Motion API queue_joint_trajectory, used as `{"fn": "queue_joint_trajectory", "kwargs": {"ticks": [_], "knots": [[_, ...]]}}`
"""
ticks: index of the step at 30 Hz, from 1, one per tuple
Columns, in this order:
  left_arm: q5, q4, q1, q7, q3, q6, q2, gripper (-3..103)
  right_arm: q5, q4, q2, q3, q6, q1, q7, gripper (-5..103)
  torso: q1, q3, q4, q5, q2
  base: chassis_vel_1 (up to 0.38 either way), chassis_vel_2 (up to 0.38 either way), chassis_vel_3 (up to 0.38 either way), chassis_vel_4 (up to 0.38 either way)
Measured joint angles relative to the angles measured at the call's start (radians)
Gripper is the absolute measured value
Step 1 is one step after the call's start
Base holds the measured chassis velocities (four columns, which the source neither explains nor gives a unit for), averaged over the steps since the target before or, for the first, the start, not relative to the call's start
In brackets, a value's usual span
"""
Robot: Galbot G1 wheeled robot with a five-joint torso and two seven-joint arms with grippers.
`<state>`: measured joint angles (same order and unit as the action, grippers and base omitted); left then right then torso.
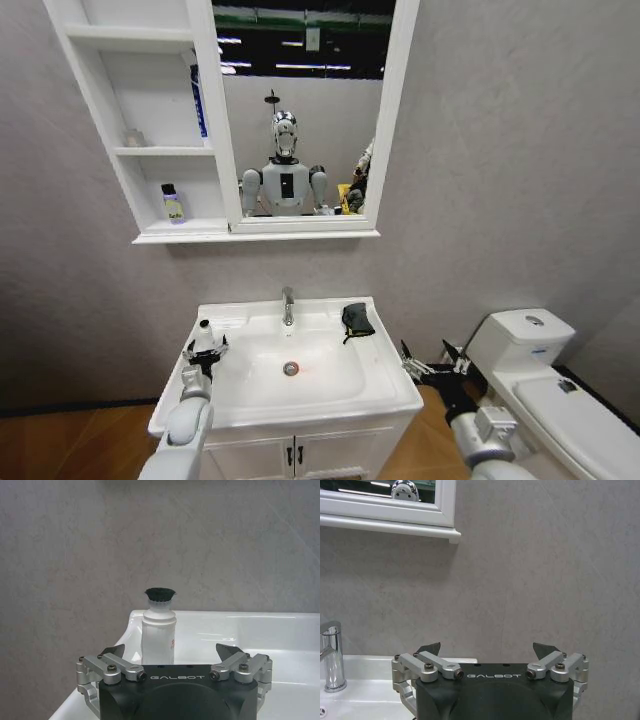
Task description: Move facial cleanser and shampoo from washbasin to cabinet, then wipe washbasin with towel.
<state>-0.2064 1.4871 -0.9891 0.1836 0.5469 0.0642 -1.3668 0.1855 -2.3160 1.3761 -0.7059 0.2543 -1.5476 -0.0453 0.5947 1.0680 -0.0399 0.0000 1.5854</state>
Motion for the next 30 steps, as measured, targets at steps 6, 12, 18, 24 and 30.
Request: {"fn": "queue_joint_trajectory", "kwargs": {"ticks": [6,12,18,24,30], "knots": [[0.000,-0.073,0.063,0.002,0.007,-0.006,-0.005,100,0.000,0.007,-0.002,-0.005,-0.011,-0.011,0.000,100,0.000,0.000,-0.0002,0.0000,0.000,0.000,0.000,0.000,0.000],[0.009,-0.136,0.111,0.007,0.009,-0.006,0.003,93,0.001,0.010,-0.001,-0.006,-0.015,-0.011,0.000,100,0.000,0.000,-0.0001,0.0000,0.000,0.000,0.000,0.000,0.000],[0.010,-0.153,0.119,0.008,0.011,-0.008,0.003,72,0.001,0.011,0.002,-0.005,-0.015,-0.008,0.000,100,0.000,0.000,-0.0001,0.0000,0.000,0.000,0.000,0.000,0.000],[0.010,-0.145,0.107,0.008,0.014,-0.008,0.001,50,-0.002,0.011,0.005,0.000,-0.015,-0.007,-0.001,100,0.000,0.000,0.0000,0.0000,0.000,0.000,0.000,0.000,0.000],[0.023,0.053,0.013,0.037,0.007,0.063,0.018,33,-0.010,0.011,0.010,0.009,-0.013,-0.002,-0.003,100,0.000,0.000,-0.0001,-0.0003,0.000,0.000,0.000,0.000,0.000]]}}
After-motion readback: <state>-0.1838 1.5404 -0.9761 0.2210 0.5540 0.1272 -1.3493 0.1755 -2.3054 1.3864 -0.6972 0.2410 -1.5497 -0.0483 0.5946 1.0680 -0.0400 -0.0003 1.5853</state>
